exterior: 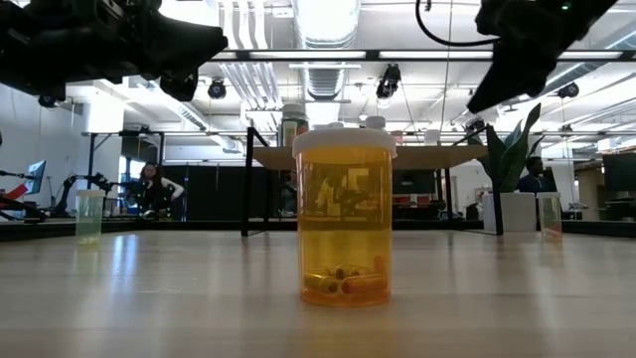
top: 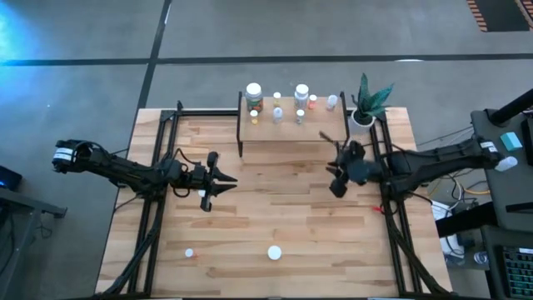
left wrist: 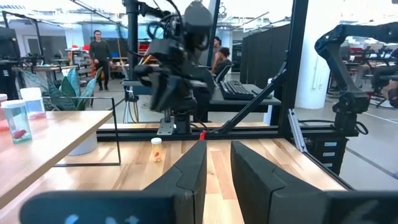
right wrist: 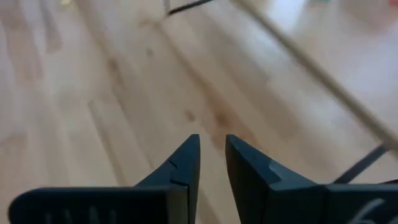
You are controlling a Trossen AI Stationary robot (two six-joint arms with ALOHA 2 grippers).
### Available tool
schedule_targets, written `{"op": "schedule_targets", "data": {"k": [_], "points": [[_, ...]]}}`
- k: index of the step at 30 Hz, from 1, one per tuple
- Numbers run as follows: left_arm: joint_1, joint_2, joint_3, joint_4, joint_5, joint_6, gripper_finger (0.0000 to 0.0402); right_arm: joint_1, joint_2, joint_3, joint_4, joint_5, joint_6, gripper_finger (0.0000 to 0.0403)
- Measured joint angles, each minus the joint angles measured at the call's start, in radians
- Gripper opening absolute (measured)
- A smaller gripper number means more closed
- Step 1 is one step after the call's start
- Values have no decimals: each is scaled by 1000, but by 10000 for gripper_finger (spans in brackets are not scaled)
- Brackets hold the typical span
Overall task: Pick and place medicine bottles onto shelf by color
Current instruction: Put the top pink pill bottle on the shelf
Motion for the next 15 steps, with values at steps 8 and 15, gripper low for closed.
{"op": "schedule_targets", "data": {"k": [8,15], "points": [[0,4,1,1,0,-2,54,83,46,-1,-151,64,188,114],[0,9,1,0,0,-25,54,82,45,2,-363,78,418,184]]}}
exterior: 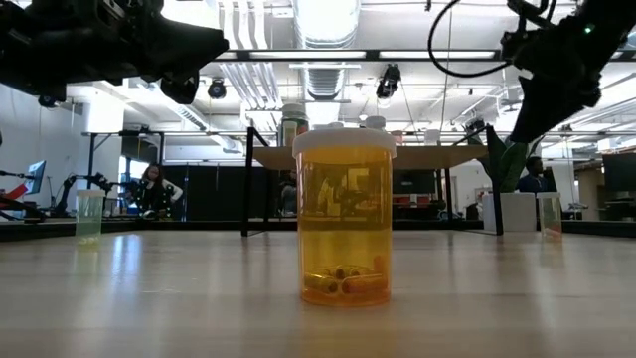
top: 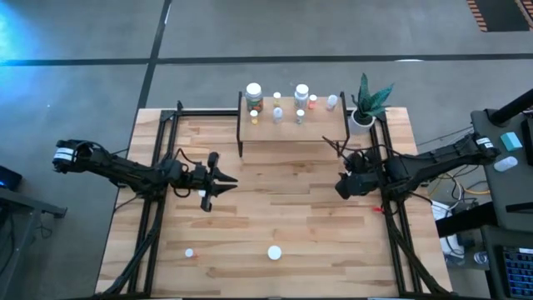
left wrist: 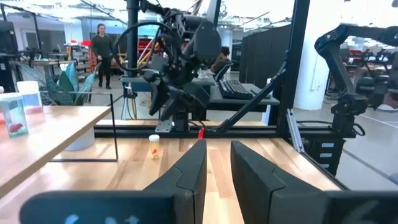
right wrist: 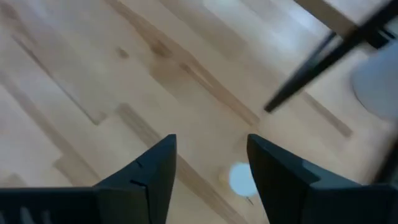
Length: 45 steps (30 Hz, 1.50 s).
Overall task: Pick and place medicine bottles onto shelf by color
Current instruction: Put the top pink pill bottle on the shelf
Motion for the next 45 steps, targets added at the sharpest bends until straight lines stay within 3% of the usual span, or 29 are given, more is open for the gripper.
{"op": "schedule_targets", "data": {"k": [7,20,31,45], "points": [[0,1,-1,-1,0,0,54,-44,0,-46,-50,-50,143,196],[0,1,-1,-1,0,0,54,-169,2,-136,12,-176,83,196],[0,8,0,0,0,0,54,-205,8,-186,43,-177,65,196],[-1,8,1,0,0,0,54,-209,8,-211,88,-185,39,139]]}}
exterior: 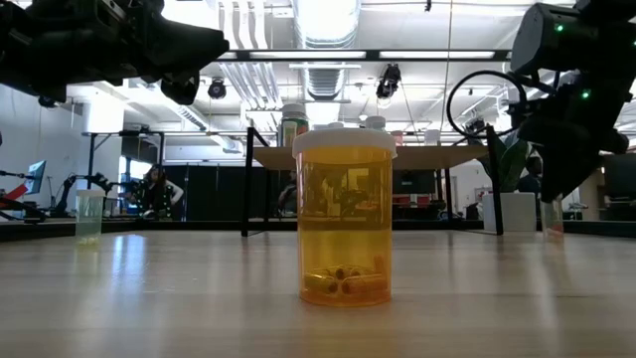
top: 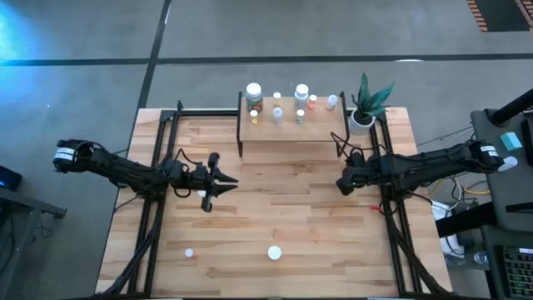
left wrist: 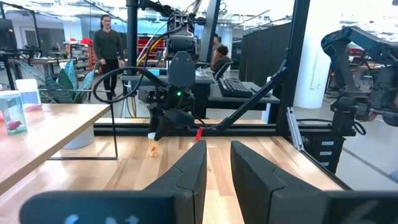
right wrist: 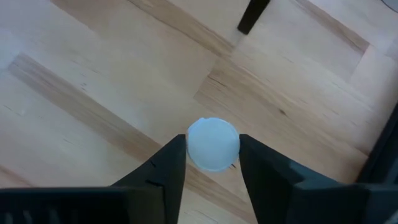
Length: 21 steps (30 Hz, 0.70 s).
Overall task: Pick and place medicine bottles onto shelf by color
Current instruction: Put the top pink pill bottle on the shelf
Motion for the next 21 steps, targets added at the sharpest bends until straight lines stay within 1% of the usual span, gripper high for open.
{"op": "schedule_targets", "data": {"k": [6,11,16,21], "points": [[0,0,-1,0,0,0,54,0,0,-4,4,1,-12,110],[0,0,0,0,0,0,54,1,0,17,-1,-17,-31,109],[0,0,0,0,0,0,54,1,0,123,-1,-63,-104,118],[0,0,-1,0,0,0,54,-2,0,310,0,-56,-225,115]]}}
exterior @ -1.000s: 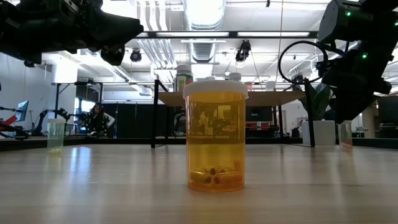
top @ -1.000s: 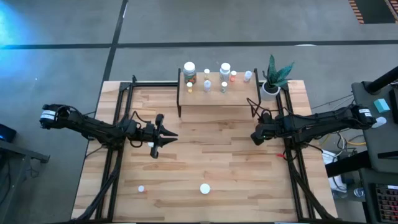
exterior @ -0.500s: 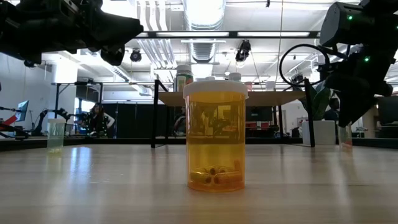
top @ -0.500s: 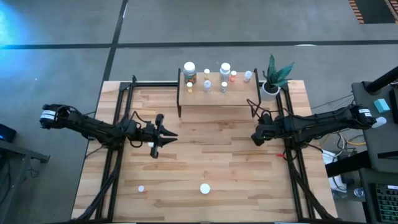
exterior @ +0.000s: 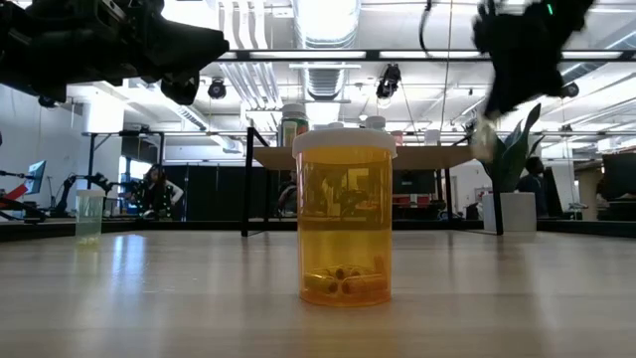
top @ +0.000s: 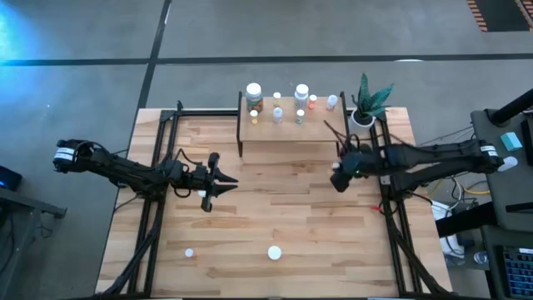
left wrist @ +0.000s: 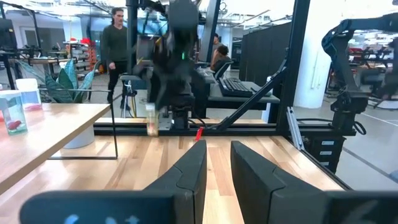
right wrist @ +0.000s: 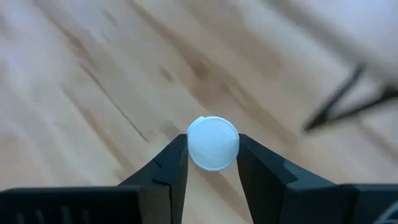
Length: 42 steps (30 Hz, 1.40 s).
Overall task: Pick and place medicine bottles onto shelf by color
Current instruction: Put the top pink pill bottle on the shelf
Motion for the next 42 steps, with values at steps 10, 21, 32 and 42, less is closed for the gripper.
{"op": "schedule_targets", "data": {"k": [10,21,32,42], "points": [[0,0,0,0,0,0,54,-226,157,429,-3,63,-368,122],[0,0,-1,-1,0,0,54,-499,508,687,-191,-94,-528,129],[0,0,-1,-1,0,0,54,-579,563,694,-197,-153,-554,130],[0,0,-2,0,0,0,54,-645,588,694,-185,-198,-554,128]]}}
